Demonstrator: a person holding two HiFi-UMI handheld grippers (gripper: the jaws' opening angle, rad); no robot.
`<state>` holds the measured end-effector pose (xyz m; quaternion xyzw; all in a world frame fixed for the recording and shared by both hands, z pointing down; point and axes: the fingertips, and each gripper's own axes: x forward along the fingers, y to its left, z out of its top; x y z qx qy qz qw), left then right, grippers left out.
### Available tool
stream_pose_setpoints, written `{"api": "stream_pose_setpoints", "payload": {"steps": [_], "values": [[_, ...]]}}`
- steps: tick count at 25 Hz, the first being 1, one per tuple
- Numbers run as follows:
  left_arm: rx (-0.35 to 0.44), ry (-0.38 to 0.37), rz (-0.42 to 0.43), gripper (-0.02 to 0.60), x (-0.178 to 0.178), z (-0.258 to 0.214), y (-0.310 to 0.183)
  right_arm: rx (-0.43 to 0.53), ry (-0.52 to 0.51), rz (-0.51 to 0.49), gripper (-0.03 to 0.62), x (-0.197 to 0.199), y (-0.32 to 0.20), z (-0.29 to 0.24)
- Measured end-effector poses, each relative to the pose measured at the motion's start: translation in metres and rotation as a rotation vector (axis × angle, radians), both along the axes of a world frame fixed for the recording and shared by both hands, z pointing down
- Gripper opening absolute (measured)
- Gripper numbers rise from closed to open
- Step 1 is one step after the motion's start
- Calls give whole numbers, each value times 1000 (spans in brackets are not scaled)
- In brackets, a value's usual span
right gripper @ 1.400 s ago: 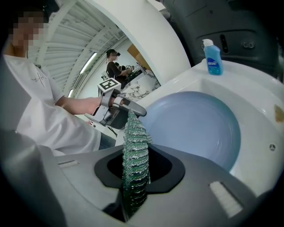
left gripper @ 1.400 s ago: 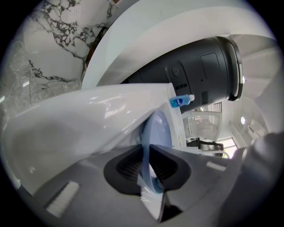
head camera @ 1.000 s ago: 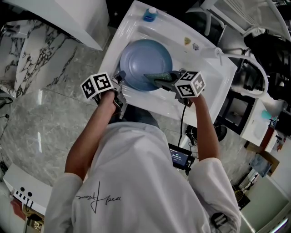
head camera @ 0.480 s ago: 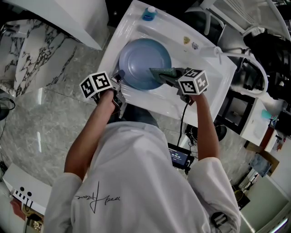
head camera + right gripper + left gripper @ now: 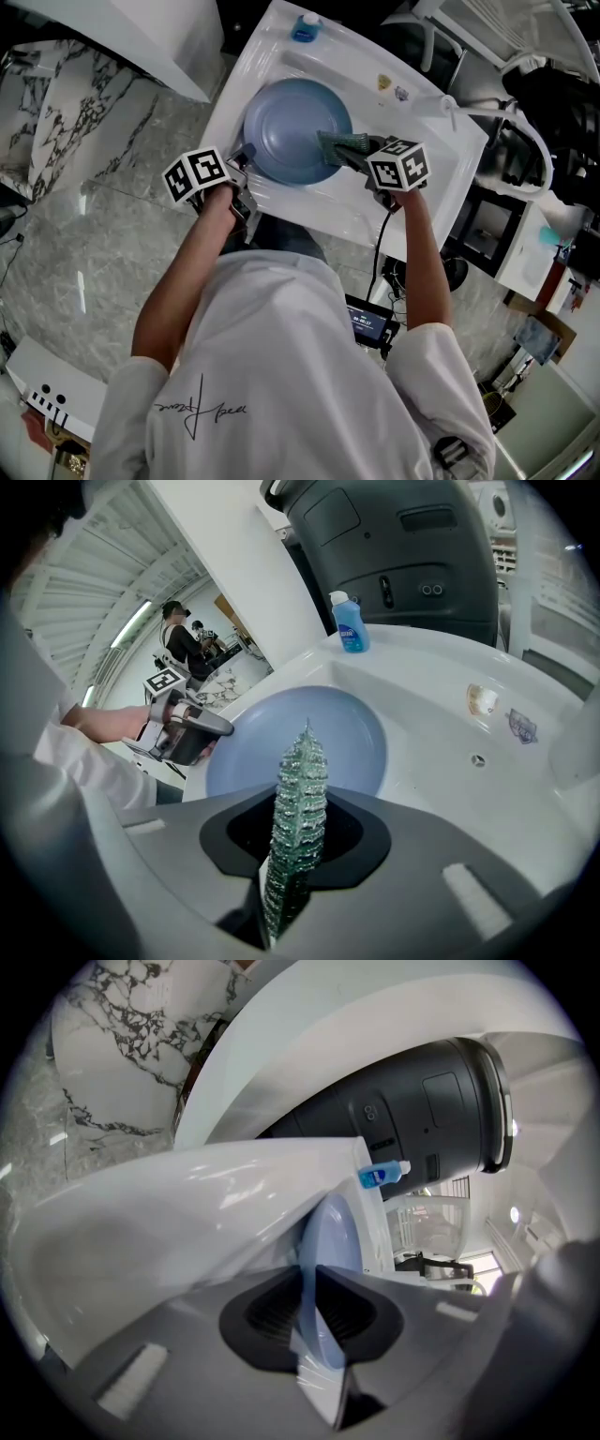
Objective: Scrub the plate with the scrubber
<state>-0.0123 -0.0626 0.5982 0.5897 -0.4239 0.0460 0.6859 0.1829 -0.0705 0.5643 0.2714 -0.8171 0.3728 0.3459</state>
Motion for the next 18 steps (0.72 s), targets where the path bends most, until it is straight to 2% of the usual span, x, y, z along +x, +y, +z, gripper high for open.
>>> {"api": "stream_pose_setpoints", "payload": {"steps": [18], "values": [[-1,-3,0,101,0,-1,0,68,203,79,60,27,-35,15]]}}
